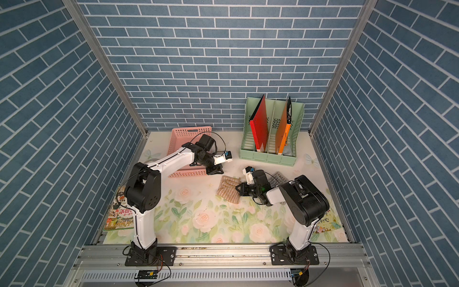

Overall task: Fold the square dishcloth
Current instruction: Smooth out the cleaning item at the center of the board.

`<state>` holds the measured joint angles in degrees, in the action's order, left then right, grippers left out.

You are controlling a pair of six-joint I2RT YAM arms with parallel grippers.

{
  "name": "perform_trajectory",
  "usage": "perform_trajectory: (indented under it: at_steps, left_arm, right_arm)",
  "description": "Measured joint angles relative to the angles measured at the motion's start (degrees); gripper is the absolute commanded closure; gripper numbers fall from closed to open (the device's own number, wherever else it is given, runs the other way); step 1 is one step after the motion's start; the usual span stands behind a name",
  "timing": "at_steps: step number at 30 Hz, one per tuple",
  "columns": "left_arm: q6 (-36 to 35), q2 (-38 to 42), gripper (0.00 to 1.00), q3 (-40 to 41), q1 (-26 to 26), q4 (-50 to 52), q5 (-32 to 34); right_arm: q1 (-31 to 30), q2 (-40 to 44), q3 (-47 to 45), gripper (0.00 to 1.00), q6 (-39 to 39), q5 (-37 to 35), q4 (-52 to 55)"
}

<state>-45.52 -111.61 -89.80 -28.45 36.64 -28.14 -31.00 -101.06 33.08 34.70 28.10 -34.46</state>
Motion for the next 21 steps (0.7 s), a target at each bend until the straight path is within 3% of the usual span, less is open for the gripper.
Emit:
perform_trajectory:
  at_steps: [5,15,18,21]
  left_arm:
    - [-1.92,7.93,0.6,6.95,-2.05,-0.35,-2.01]
    - [-0.42,3.82,0.68,19.04,-7.87,-5.73,-1.86]
    - [0.76,3.85,0.68,19.39,-7.91,-8.37,-0.48]
    - [1.18,3.72,0.68,19.37,-7.91,-9.97,0.79]
  right_arm:
    - [0.04,0.0,1.18,1.0,0.0,-0.07,2.05]
    - [0.04,0.13,2.99,0.99,0.0,-0.02,5.79]
    - [0.07,1.03,3.87,0.77,0.24,-0.15,8.11]
    - [0.44,3.52,4.52,0.63,0.07,-0.94,11.37]
